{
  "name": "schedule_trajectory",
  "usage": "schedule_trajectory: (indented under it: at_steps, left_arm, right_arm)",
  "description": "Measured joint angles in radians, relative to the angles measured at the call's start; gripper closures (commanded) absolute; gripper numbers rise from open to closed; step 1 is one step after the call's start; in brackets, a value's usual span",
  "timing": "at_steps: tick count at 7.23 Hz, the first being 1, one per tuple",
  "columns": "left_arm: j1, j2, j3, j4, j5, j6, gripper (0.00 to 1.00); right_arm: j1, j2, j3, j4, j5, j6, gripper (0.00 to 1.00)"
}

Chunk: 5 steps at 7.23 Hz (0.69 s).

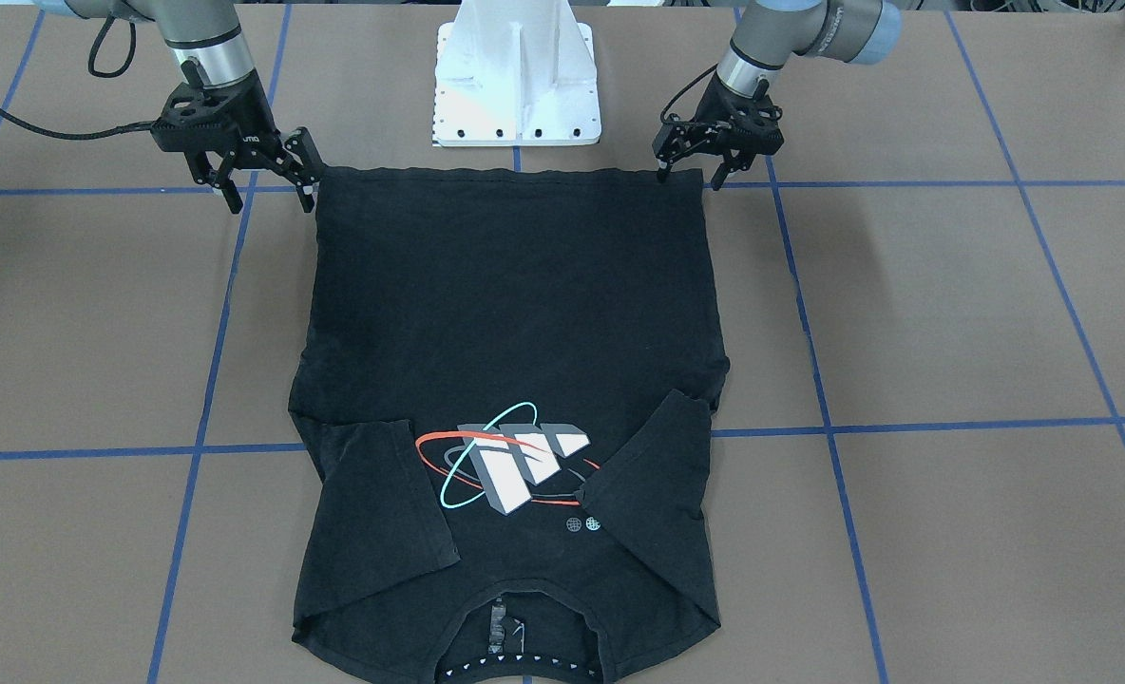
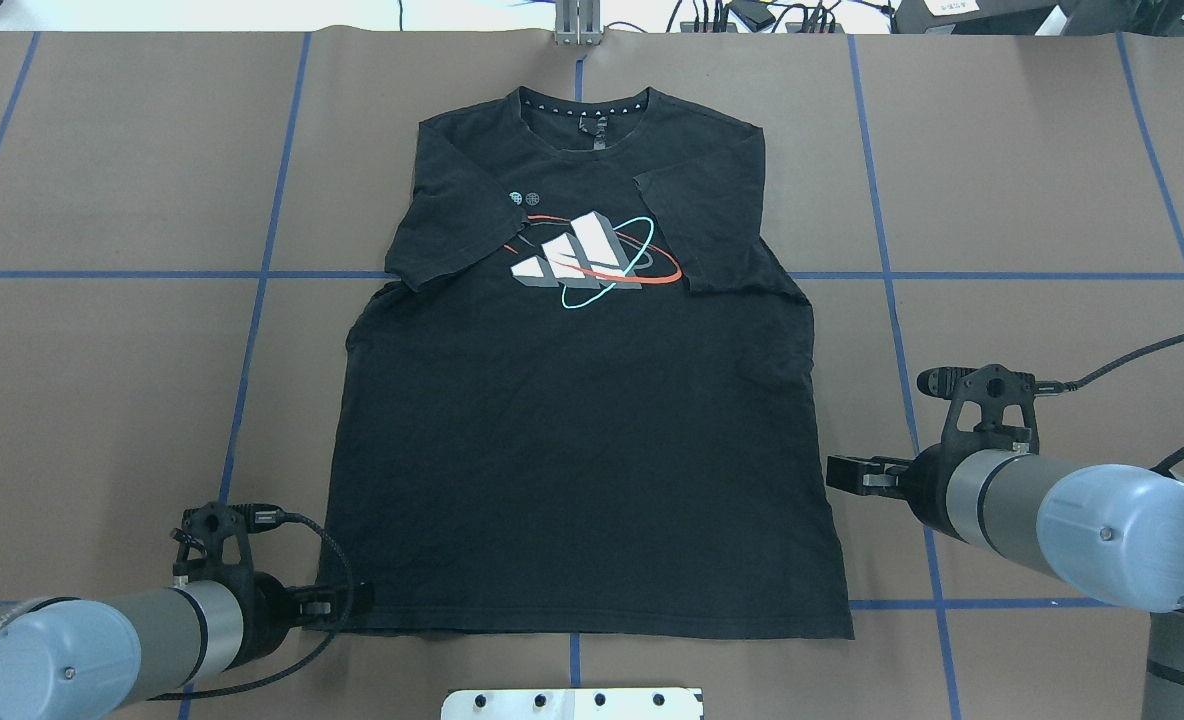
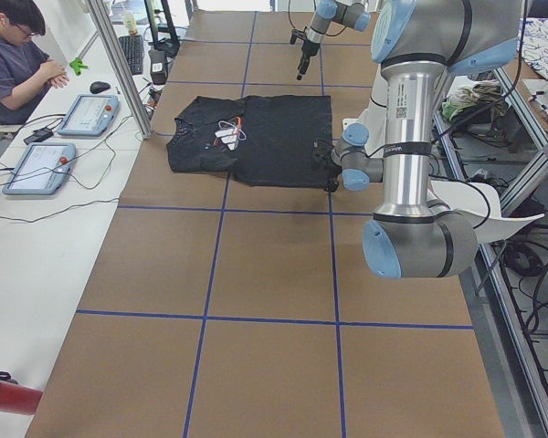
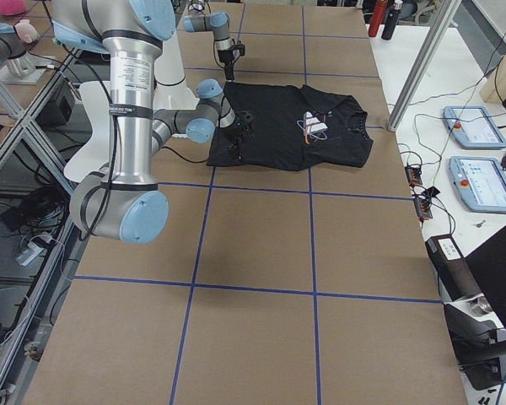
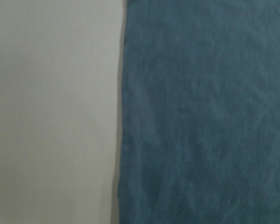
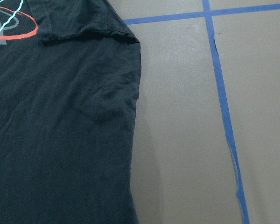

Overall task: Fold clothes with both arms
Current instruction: 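Lower both grippers to the hem corners nearest the robot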

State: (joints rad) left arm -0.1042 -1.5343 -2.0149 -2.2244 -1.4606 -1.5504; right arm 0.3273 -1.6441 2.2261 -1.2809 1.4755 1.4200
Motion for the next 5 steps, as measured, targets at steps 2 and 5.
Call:
schedule_trajectory:
  at_steps: [2, 5]
  left_arm:
    - [0.019, 0.002, -0.004, 0.000, 0.002, -0.007, 0.52]
    - [0.021, 0.004, -0.011, 0.008, 0.002, -0.008, 1.00]
  right_arm:
    - [-0.002, 0.000, 0.001, 0.000, -0.001, 0.000, 0.00]
    - [-0.003, 0.004, 0.001, 0.000, -0.001, 0.000, 0.00]
